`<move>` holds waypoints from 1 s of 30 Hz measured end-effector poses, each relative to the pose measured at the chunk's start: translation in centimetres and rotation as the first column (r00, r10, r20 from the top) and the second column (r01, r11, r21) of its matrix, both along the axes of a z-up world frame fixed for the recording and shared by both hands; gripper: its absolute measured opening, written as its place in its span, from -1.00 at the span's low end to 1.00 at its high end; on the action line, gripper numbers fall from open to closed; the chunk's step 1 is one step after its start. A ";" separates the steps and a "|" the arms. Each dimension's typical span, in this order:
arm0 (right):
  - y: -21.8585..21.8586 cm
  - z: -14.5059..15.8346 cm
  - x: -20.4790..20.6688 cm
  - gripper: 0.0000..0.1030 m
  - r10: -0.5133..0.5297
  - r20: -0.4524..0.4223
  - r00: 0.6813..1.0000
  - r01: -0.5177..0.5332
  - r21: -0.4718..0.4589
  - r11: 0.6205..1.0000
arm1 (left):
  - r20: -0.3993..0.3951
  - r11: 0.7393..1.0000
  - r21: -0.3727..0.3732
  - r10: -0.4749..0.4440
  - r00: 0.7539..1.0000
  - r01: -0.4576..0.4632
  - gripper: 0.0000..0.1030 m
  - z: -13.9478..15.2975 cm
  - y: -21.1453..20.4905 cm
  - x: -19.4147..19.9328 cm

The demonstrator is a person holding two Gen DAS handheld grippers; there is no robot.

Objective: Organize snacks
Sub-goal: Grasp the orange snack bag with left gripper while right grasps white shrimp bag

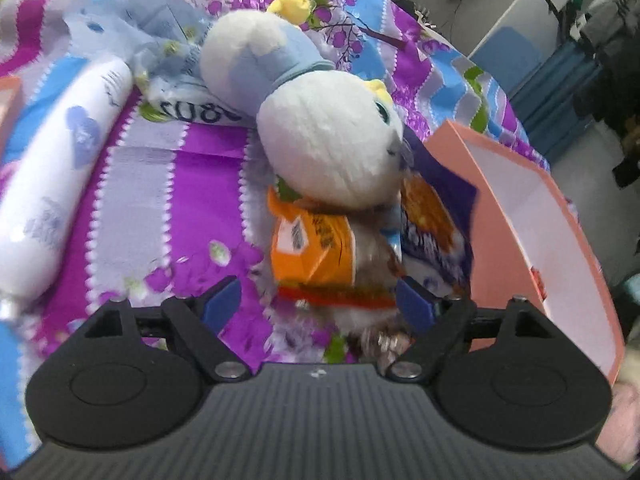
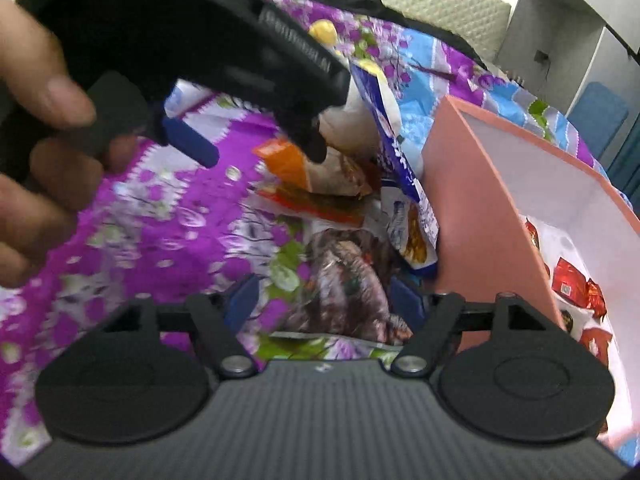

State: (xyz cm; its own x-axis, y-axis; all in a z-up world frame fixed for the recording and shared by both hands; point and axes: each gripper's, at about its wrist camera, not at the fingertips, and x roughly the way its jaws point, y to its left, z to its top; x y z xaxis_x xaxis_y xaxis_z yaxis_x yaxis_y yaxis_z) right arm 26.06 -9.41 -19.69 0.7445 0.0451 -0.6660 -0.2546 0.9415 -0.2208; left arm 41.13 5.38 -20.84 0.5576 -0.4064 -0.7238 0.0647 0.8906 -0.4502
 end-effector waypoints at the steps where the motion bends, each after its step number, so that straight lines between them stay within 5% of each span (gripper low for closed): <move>1: 0.0 -0.3 0.7 0.44 -0.006 -0.008 1.000 0.006 -0.016 1.000 | -0.004 1.000 -0.022 -0.002 1.000 0.002 0.70 -0.3 0.0 0.7; 12: 0.7 -2.9 3.6 0.46 0.022 -0.073 0.997 -0.029 -0.098 0.995 | 0.026 0.997 -0.061 -0.051 0.998 0.053 0.69 -2.0 -1.8 3.8; 15: 0.7 -2.8 3.9 0.42 0.012 -0.089 0.996 -0.019 -0.075 0.997 | 0.027 0.993 -0.087 -0.075 0.997 0.077 0.42 -2.6 -2.3 4.0; 18: 0.3 -2.6 4.0 0.09 -0.003 -0.094 0.996 -0.003 -0.064 0.998 | 0.043 0.994 -0.074 -0.079 0.996 0.082 0.34 -2.7 -2.9 3.5; 24: -0.8 -1.9 3.9 -0.16 0.009 -0.107 0.994 -0.013 -0.039 0.999 | 0.053 0.997 -0.031 -0.064 0.997 0.065 -0.02 -1.9 -3.5 2.8; 25: -0.9 -1.7 3.8 -0.24 0.009 -0.103 0.995 -0.013 -0.040 0.999 | 0.054 0.998 -0.030 -0.062 0.997 0.063 -0.21 -1.7 -3.5 2.7; 30: -1.7 -1.0 2.8 -0.31 0.018 -0.114 0.993 -0.017 0.007 1.000 | 0.052 0.999 -0.015 -0.039 0.998 0.040 -0.31 -0.7 -3.1 1.8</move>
